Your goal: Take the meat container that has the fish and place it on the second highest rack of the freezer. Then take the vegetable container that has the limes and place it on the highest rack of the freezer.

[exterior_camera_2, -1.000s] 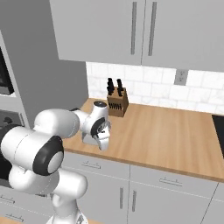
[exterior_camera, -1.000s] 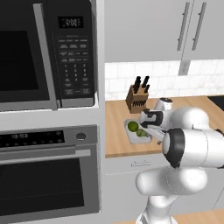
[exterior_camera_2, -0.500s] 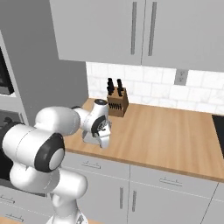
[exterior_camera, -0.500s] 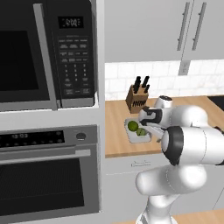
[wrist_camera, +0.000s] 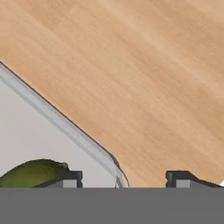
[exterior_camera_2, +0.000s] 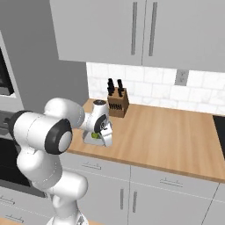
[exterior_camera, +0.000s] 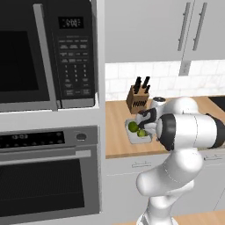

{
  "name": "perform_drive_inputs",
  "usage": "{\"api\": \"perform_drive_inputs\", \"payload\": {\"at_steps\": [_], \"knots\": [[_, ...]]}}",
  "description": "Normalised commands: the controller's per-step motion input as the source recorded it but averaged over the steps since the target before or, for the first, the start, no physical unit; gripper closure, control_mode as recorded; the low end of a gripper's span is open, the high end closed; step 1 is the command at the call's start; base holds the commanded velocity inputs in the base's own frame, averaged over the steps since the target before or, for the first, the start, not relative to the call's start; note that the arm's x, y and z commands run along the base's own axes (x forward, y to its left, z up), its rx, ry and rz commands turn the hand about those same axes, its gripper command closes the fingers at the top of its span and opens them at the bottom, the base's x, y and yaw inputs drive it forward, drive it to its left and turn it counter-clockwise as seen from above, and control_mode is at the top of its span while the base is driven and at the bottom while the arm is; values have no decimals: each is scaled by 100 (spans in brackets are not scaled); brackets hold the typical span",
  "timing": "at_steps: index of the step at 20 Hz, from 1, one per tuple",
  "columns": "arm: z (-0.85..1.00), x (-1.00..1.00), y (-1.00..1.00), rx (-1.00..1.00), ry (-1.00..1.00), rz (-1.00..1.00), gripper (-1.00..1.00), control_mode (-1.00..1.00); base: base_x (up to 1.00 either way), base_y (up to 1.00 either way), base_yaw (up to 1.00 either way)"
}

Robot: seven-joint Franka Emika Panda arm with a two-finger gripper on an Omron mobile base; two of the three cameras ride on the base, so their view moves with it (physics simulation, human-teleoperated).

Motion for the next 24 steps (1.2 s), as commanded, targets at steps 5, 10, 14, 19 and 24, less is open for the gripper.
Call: {"api": "perform_drive_inputs", "payload": {"at_steps": [5, 10, 14, 19, 24], "knots": [[-35, 10, 0, -4, 0, 0, 100, -100, 0, 0, 0], [-32, 0, 0, 0, 0, 0, 100, -100, 0, 0, 0], [-37, 0, 0, -1, 0, 0, 100, -100, 0, 0, 0], [-54, 6, 12, -5, 0, 0, -100, -100, 0, 0, 0], [-96, 3, 25, -12, 0, 1, -100, -100, 0, 0, 0]]}}
